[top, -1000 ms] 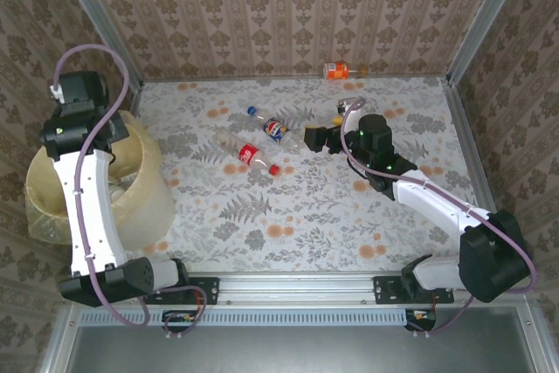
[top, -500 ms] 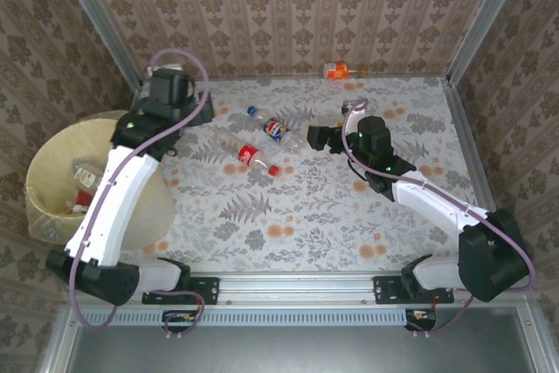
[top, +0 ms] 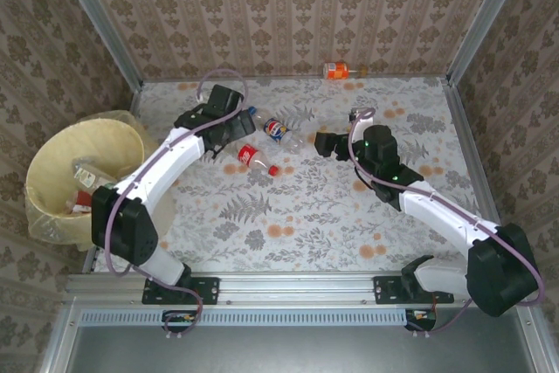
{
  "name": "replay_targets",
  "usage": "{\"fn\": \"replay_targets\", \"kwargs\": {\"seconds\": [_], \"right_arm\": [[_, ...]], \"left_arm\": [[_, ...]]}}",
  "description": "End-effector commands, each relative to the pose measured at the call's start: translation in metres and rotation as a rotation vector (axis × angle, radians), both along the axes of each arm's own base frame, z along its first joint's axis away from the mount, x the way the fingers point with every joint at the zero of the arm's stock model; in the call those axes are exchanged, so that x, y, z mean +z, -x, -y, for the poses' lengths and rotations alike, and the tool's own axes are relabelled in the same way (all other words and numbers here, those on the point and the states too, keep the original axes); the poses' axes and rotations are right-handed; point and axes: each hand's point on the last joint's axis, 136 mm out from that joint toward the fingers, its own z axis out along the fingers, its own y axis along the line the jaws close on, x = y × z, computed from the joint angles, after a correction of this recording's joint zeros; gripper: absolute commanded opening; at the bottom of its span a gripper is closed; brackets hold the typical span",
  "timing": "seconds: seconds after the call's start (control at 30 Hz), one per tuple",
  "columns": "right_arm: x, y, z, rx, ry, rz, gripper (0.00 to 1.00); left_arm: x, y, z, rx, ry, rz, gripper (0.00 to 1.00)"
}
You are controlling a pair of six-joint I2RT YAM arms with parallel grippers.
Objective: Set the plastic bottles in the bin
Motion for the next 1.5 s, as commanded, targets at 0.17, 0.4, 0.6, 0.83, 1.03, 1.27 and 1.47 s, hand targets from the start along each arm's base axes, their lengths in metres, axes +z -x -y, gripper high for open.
{"fn": "replay_targets", "kwargs": {"seconds": [0.17,0.4,0.6,0.83,1.03,1.27,1.47], "right_arm": [[-0.008,0.003,0.012,-0.035,0.043,-0.009,1.00],[-0.011,0.006,0.015,-0.039,0.054,-0.019,1.00],[-0.013,0.011,0.020,-0.045,0.075,-0.026,1.00],[-0.012,0.014,0.024,-0.056,0.093,-0.023,1.00],[-0.011,0.015,0.024,-0.055,0.094,-0.022,1.00],[-0.011,0.017,0.028,-0.063,0.102,-0.020,1.00],[-0.011,0.017,0.027,-0.063,0.101,-0.017,1.00]], "left_arm": [[-0.064,0.003,0.007,0.154,0.166,-0.170,1.00],[-0.094,0.000,0.019,0.159,0.182,-0.261,1.00],[-0.110,-0.014,0.011,0.209,0.168,-0.269,1.00],[-0.116,-0.042,0.006,0.234,0.147,-0.198,0.97],[-0.136,-0.050,0.011,0.244,0.156,-0.224,0.92],[-0.157,-0.048,0.017,0.206,0.181,-0.233,0.76],[-0.146,-0.043,0.010,0.144,0.135,-0.189,0.53]]}}
